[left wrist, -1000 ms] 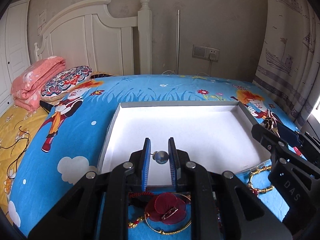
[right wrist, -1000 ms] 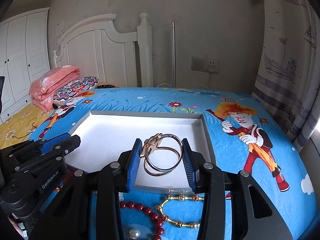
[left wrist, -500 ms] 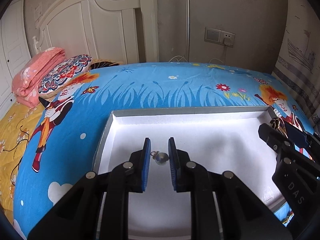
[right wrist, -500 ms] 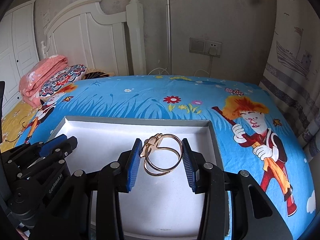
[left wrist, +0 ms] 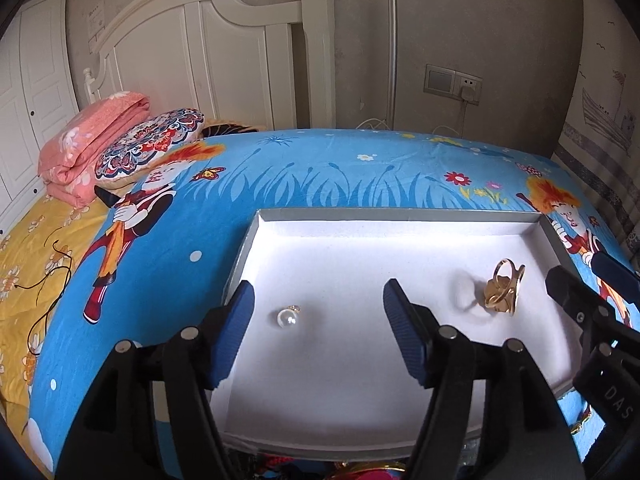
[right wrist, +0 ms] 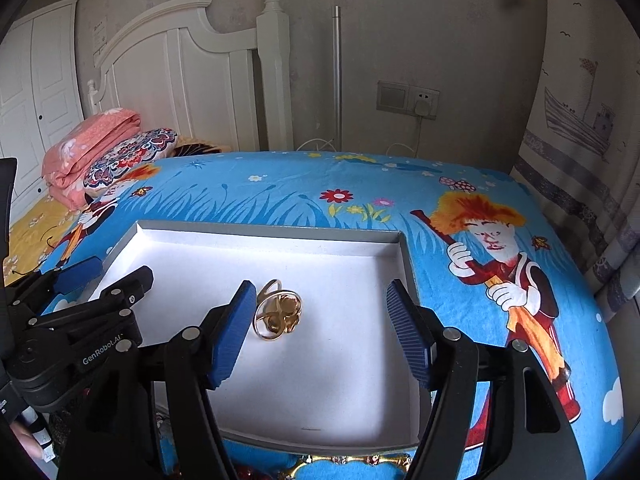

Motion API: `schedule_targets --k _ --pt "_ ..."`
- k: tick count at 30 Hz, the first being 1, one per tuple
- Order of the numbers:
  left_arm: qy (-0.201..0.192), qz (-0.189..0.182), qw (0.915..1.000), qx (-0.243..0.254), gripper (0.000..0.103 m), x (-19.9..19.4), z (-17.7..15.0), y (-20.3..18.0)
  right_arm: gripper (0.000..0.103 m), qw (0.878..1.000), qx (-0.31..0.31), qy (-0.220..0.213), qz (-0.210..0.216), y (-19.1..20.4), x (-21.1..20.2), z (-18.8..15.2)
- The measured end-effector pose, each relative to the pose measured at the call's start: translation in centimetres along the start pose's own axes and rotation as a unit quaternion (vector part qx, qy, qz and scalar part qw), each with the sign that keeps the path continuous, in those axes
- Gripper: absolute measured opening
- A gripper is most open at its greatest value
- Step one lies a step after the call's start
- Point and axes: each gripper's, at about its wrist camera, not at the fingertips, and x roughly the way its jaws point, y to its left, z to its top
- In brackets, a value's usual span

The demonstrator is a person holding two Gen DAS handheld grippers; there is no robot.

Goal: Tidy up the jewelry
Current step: 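Carry pearl with left tool into the white tray while right tool drops the rings there, then lower the right tool onto the pearl earring inside the red bead bracelet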

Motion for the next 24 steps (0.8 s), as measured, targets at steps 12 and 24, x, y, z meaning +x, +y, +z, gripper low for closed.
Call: schedule_targets --k 12,24 --pt "-0.040 0.007 0.9991 -0.012 0.078 -7.4 -7.9 1.1 0.048 0.999 -0.012 -0.015 0.028 1.7 -6.0 -6.7" --pt "-0.057 0.020 0.9981 -0.011 0.078 -9.7 -13.7 2.6 0.029 0.998 -0.036 0.028 0.052 3.5 -5.7 -10.9"
